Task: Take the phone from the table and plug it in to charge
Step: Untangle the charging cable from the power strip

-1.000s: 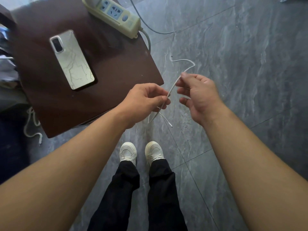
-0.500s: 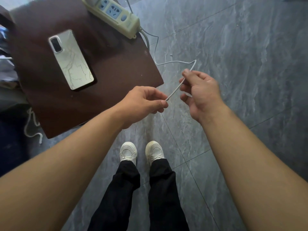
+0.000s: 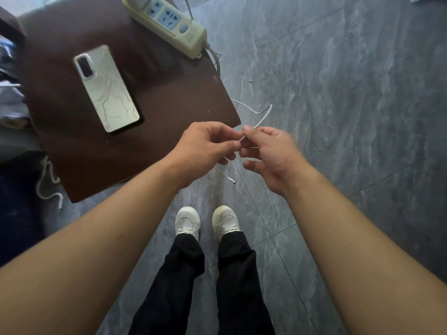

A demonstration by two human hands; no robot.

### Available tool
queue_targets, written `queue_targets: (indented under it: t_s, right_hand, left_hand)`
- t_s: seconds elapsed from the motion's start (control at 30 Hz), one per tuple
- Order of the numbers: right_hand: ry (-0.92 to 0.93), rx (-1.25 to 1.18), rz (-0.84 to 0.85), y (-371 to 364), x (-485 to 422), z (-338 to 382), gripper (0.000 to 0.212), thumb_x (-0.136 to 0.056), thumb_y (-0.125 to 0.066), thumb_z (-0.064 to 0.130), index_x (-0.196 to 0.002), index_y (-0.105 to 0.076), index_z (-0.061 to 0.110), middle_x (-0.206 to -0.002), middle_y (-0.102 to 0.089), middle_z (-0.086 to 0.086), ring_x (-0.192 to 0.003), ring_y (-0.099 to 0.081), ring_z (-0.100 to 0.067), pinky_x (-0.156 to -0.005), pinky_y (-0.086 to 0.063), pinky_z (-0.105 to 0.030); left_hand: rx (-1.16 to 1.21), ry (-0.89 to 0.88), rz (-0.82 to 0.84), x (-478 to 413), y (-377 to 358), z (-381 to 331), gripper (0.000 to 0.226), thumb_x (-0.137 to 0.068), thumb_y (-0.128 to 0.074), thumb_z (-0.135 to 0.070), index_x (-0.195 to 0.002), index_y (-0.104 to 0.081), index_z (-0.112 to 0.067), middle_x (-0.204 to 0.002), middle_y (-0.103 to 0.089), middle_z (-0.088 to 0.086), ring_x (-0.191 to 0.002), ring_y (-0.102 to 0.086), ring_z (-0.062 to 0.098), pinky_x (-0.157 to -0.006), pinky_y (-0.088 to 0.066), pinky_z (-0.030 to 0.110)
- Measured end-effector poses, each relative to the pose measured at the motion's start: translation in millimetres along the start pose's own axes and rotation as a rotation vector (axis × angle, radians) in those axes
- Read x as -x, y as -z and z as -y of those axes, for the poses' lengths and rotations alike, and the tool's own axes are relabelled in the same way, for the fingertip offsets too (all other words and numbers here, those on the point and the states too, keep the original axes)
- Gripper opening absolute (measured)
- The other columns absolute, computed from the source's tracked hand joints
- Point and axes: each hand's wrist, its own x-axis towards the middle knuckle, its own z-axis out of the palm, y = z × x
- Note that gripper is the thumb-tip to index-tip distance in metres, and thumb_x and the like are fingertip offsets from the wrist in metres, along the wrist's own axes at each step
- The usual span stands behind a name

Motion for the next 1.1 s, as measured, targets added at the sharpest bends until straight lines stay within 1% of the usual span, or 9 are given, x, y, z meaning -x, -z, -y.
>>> queue_targets:
  t_s: [0.1,0.27,0.37,0.47,0.57,0.67,0.73,0.87,1.1]
  right_hand:
    - [0.046,-0.051,-0.085,-2,-2,2,0.020,-0.099,-0.064,0.020,-0.081,-0.064,0.010,-0.066,-0.062,-0.002,-0.053,-0.056,-0.010,-0.049,-0.048,-0.023]
    - [0.056,-0.223,-0.177,3,-12,8,0.023,-0.102,-0.059,0.020,-0.080,-0.062,0.013,-0.065,-0.056,0.000,-0.052,-0.051,-0.009,-0.048,-0.047,-0.023]
    - [0.060,-0.340,-0.222,8,-19,14,0.025,-0.103,-0.056,0.020,-0.079,-0.059,0.014,-0.064,-0.052,0.000,-0.051,-0.049,-0.009,-0.046,-0.045,-0.022]
    - [0.047,-0.421,-0.271,11,-22,19,0.025,-0.103,-0.057,0.021,-0.079,-0.059,0.013,-0.064,-0.050,0.000,-0.051,-0.048,-0.010,-0.044,-0.043,-0.021]
    - [-0.005,-0.419,-0.182,6,-19,17,0.023,-0.099,-0.062,0.026,-0.080,-0.062,0.014,-0.063,-0.054,0.002,-0.051,-0.050,-0.010,-0.046,-0.042,-0.022]
    - [-0.021,-0.241,0.015,-10,-10,12,0.019,-0.095,-0.067,0.029,-0.082,-0.066,0.015,-0.064,-0.059,0.003,-0.054,-0.053,-0.010,-0.051,-0.042,-0.025]
    - [0.004,-0.162,0.047,-20,-7,9,0.018,-0.097,-0.065,0.025,-0.082,-0.066,0.013,-0.061,-0.061,0.002,-0.054,-0.052,-0.010,-0.051,-0.043,-0.024]
    - [0.026,-0.227,-0.054,-23,-11,11,0.023,-0.101,-0.060,0.020,-0.080,-0.063,0.011,-0.056,-0.055,0.002,-0.050,-0.049,-0.009,-0.047,-0.043,-0.022]
    - [-0.033,-0.517,-0.209,-1,-28,25,0.029,-0.104,-0.054,0.022,-0.077,-0.056,0.012,-0.060,-0.045,0.001,-0.049,-0.043,-0.009,-0.043,-0.037,-0.018]
  left_hand:
    - [0.012,-0.001,-0.029,2,0,2,0.008,-0.088,-0.081,-0.013,-0.094,-0.079,-0.017,-0.077,-0.078,0.002,-0.070,-0.072,0.012,-0.069,-0.061,0.027]
    - [0.029,-0.023,-0.063,5,7,4,0.014,-0.085,-0.084,-0.015,-0.098,-0.080,-0.015,-0.089,-0.081,0.011,-0.076,-0.073,0.015,-0.082,-0.062,0.034]
    - [0.014,-0.012,-0.046,7,13,3,0.014,-0.085,-0.083,-0.014,-0.098,-0.080,-0.018,-0.091,-0.081,0.008,-0.080,-0.074,0.013,-0.083,-0.061,0.029]
    - [0.000,-0.010,-0.054,8,20,2,0.013,-0.085,-0.083,-0.011,-0.095,-0.080,-0.019,-0.088,-0.082,0.003,-0.079,-0.074,0.012,-0.083,-0.061,0.029]
    - [0.002,-0.022,-0.075,6,24,-3,0.012,-0.085,-0.083,-0.010,-0.093,-0.080,-0.018,-0.087,-0.081,0.009,-0.075,-0.074,0.014,-0.078,-0.060,0.033]
    - [-0.002,-0.051,-0.062,6,21,-11,0.011,-0.086,-0.081,-0.009,-0.095,-0.080,-0.016,-0.084,-0.080,0.011,-0.071,-0.072,0.012,-0.069,-0.059,0.030]
    - [-0.010,-0.055,-0.055,6,20,-14,0.012,-0.088,-0.080,-0.008,-0.099,-0.079,-0.013,-0.087,-0.080,0.014,-0.072,-0.072,0.013,-0.068,-0.060,0.030]
    - [0.025,-0.007,-0.055,10,23,-11,0.016,-0.087,-0.080,-0.007,-0.103,-0.077,-0.008,-0.089,-0.079,0.011,-0.073,-0.073,0.015,-0.074,-0.063,0.035]
    - [-0.058,0.030,-0.050,21,41,2,0.011,-0.087,-0.082,-0.015,-0.098,-0.079,-0.017,-0.088,-0.082,0.006,-0.076,-0.074,0.011,-0.079,-0.061,0.024]
